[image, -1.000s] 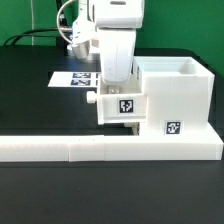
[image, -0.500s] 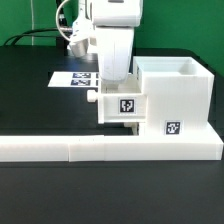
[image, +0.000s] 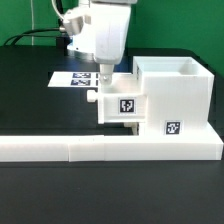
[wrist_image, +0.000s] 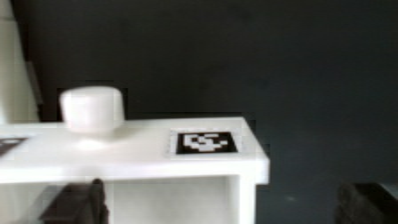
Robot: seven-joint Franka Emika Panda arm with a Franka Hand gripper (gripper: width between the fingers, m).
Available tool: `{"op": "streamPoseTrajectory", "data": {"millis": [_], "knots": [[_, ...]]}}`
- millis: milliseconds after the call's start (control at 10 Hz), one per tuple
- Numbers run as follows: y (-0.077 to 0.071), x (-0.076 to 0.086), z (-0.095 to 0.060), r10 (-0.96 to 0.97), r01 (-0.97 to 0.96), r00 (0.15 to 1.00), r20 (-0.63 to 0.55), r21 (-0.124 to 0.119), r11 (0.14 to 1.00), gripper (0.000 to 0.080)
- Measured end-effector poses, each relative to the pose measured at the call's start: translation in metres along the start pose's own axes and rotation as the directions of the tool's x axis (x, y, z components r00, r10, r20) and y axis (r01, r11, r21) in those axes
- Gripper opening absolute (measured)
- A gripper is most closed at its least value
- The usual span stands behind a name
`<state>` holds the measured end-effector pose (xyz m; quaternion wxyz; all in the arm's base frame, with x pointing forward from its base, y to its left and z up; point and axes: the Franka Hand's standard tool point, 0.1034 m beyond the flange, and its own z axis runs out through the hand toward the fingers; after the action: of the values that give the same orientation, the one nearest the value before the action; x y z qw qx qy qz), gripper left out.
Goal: Assemble drawer
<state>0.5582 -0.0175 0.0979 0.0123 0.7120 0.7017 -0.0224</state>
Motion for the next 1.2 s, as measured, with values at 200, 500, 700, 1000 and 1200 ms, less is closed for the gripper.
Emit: {"op": "streamPoseTrajectory", "data": {"millis": [200, 500, 700, 1000, 1200], "knots": [[-0.004, -0.028, -0.007, -0.043, 0.043, 0.999, 0.011, 0.007, 0.999, 0.0649], [-0.005, -0.034, -0.004, -0.043, 0.043, 0.999, -0.009, 0.011, 0.999, 0.0649], [-0.005, -0.05, 0.01, -0.086, 0.088, 0.991, -0.104, 0.019, 0.996, 0.0649], [0.003, -0.052, 0.028, -0.087, 0.096, 0.973, -0.212, 0.032, 0.995, 0.0649], [0.002, -0.031, 0.034, -0.055, 0.068, 0.973, -0.223, 0.054, 0.996, 0.0649]]}}
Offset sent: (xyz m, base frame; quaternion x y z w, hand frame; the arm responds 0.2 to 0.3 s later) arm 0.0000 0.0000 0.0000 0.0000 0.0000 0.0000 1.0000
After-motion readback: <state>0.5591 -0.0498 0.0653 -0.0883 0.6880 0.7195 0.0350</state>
